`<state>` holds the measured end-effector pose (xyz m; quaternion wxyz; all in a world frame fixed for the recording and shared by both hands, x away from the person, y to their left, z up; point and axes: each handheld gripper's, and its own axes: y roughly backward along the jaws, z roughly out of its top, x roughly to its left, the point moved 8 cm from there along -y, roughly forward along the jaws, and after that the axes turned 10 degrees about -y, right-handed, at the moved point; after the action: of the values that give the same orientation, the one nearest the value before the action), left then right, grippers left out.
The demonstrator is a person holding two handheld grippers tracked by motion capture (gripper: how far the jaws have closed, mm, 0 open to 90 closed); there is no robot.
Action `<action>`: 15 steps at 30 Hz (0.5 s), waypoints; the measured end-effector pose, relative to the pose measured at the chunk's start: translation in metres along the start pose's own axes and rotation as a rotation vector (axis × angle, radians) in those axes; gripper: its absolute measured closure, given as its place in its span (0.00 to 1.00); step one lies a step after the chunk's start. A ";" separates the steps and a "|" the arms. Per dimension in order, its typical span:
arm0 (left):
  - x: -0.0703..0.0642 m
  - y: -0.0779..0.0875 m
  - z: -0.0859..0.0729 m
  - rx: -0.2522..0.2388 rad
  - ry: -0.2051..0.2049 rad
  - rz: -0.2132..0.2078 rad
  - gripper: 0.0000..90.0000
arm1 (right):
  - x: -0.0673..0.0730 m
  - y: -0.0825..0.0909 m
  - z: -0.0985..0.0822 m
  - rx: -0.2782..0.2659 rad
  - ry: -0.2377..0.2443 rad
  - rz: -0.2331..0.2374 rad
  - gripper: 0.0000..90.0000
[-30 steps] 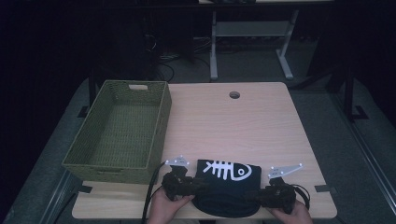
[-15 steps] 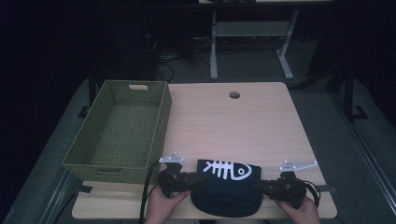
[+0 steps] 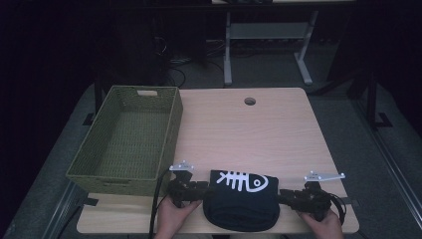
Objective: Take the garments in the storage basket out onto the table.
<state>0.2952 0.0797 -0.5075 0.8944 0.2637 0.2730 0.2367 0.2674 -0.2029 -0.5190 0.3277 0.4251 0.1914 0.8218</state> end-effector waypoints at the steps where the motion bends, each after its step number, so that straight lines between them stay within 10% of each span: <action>1: 0.000 -0.001 -0.001 0.003 0.003 -0.001 0.58 | 0.000 0.000 0.000 0.000 0.000 0.002 0.64; 15: 0.000 -0.003 -0.001 -0.006 0.035 -0.028 0.52 | 0.002 -0.005 0.003 -0.009 -0.040 0.044 0.55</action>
<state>0.2952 0.0776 -0.5103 0.8935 0.2530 0.2915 0.2297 0.2708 -0.1980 -0.5188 0.3154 0.4439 0.1716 0.8210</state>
